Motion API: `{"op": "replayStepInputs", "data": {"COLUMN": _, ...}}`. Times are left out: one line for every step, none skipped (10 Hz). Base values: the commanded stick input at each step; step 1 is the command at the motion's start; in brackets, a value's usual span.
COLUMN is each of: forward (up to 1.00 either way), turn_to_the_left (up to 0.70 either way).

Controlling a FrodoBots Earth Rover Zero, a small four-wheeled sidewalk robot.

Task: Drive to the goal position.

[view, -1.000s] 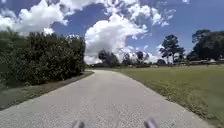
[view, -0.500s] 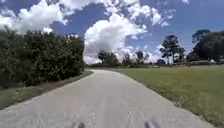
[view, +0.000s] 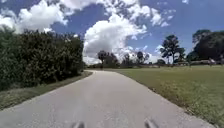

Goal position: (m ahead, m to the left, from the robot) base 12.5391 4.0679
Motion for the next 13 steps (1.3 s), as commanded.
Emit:
{"op": "replayStepInputs", "data": {"forward": 0.50, "turn_to_the_left": 0.00}}
{"op": "replayStepInputs", "data": {"forward": 0.50, "turn_to_the_left": 0.00}}
{"op": "replayStepInputs", "data": {"forward": 0.50, "turn_to_the_left": 0.00}}
{"op": "replayStepInputs", "data": {"forward": 0.50, "turn_to_the_left": 0.00}}
{"op": "replayStepInputs", "data": {"forward": 0.50, "turn_to_the_left": 0.00}}
{"op": "replayStepInputs", "data": {"forward": 0.50, "turn_to_the_left": 0.00}}
{"op": "replayStepInputs", "data": {"forward": 0.50, "turn_to_the_left": 0.00}}
{"op": "replayStepInputs", "data": {"forward": 0.50, "turn_to_the_left": 0.00}}
{"op": "replayStepInputs", "data": {"forward": 0.50, "turn_to_the_left": 0.00}}
{"op": "replayStepInputs", "data": {"forward": 0.50, "turn_to_the_left": 0.00}}
{"op": "replayStepInputs", "data": {"forward": 0.50, "turn_to_the_left": 0.00}}
{"op": "replayStepInputs", "data": {"forward": 0.50, "turn_to_the_left": 0.00}}
{"op": "replayStepInputs", "data": {"forward": 0.50, "turn_to_the_left": 0.00}}
